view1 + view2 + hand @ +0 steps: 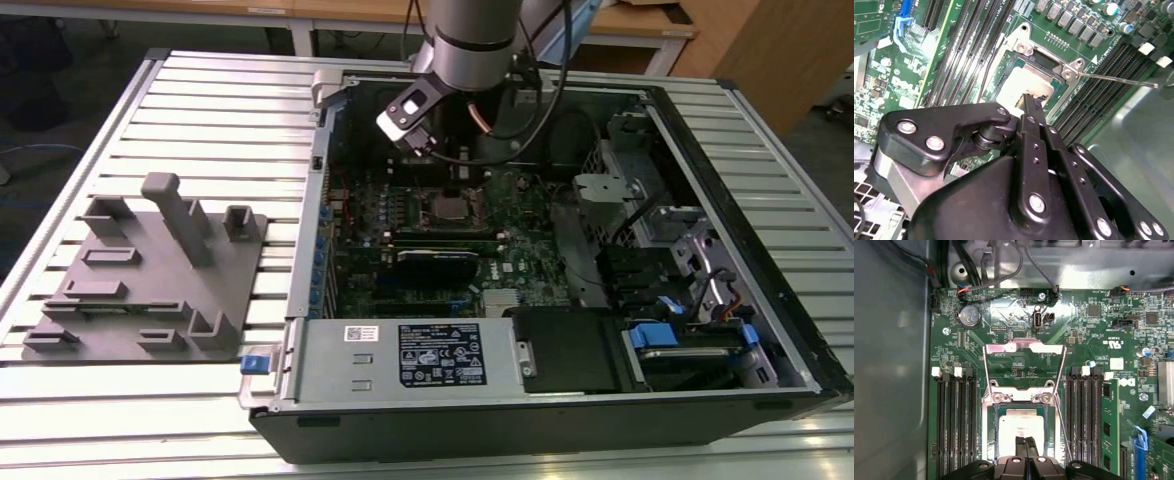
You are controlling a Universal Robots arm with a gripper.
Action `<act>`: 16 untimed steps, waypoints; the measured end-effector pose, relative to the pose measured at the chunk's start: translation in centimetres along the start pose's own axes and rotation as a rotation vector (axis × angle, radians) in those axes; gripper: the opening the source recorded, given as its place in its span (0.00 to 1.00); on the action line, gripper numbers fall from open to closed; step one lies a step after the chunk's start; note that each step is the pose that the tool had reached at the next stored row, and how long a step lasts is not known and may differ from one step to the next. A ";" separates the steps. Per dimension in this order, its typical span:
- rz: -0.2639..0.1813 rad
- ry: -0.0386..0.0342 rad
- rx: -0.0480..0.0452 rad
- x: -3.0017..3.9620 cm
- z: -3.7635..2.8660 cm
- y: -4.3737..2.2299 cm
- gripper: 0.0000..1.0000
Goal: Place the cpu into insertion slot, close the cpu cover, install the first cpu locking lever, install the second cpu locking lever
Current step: 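Place the cpu into insertion slot, then close the cpu cover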
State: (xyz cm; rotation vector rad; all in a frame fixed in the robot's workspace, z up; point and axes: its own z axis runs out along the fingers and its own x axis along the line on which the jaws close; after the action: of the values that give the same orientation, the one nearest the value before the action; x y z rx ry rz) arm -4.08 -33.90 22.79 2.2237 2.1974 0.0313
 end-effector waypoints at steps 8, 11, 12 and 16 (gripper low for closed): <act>0.000 -0.0001 0.0000 0.00 -0.60 0.02 0.10; 0.000 -0.0001 0.0000 0.00 -0.61 0.02 0.10; 0.000 -0.0002 0.0001 0.00 -0.63 0.01 0.10; 0.000 -0.0001 0.0000 0.00 -0.83 0.02 0.10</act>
State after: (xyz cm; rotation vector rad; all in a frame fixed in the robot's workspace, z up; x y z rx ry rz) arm -4.08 -33.90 23.62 2.2237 2.1973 0.0311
